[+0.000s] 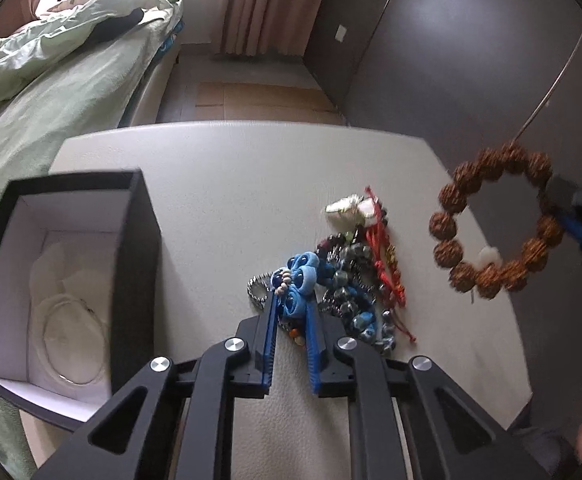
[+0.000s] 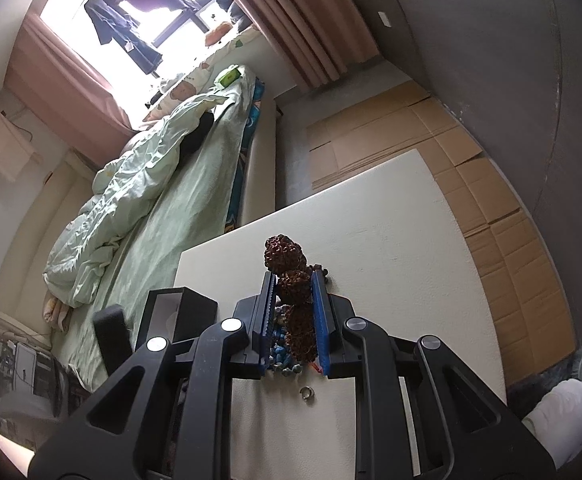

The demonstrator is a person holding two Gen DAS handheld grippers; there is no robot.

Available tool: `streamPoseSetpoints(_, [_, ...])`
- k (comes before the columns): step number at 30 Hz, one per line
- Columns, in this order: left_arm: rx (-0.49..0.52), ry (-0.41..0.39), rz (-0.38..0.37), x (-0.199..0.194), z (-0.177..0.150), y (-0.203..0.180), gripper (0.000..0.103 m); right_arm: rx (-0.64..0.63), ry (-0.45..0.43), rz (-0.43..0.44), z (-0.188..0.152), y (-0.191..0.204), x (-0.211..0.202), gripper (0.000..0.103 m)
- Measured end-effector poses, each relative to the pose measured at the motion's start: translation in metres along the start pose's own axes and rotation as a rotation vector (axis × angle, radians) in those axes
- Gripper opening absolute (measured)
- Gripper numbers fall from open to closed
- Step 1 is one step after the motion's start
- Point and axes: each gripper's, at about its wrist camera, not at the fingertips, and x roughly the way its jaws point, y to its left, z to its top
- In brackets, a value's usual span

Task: Organize jewelry
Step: 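Carry the blue flower bracelet into the box and open the left gripper while the right holds the brown bracelet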

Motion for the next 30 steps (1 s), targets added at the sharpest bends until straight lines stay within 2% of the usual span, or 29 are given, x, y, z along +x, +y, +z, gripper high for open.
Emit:
streamPoseSetpoints(14, [-0.066, -0.152, -0.080, -0.091, 0.014, 0.018, 0.011, -0.036, -0.041, 0.048, -0.004, 0.032, -0.021, 0.019])
streamPoseSetpoints(22, [-0.112, -0.219, -0.048, -0.127, 0.020, 0.048, 0.011, -0.066, -0.040, 0.088, -0.012, 0.060, -0.018, 0.019])
streamPoseSetpoints(30, [-0.154, -0.202, 0.000, -0.133, 0.009, 0.083, 0.012, -0.092, -0.019, 0.113, -0.021, 0.092, -0.002, 0.019])
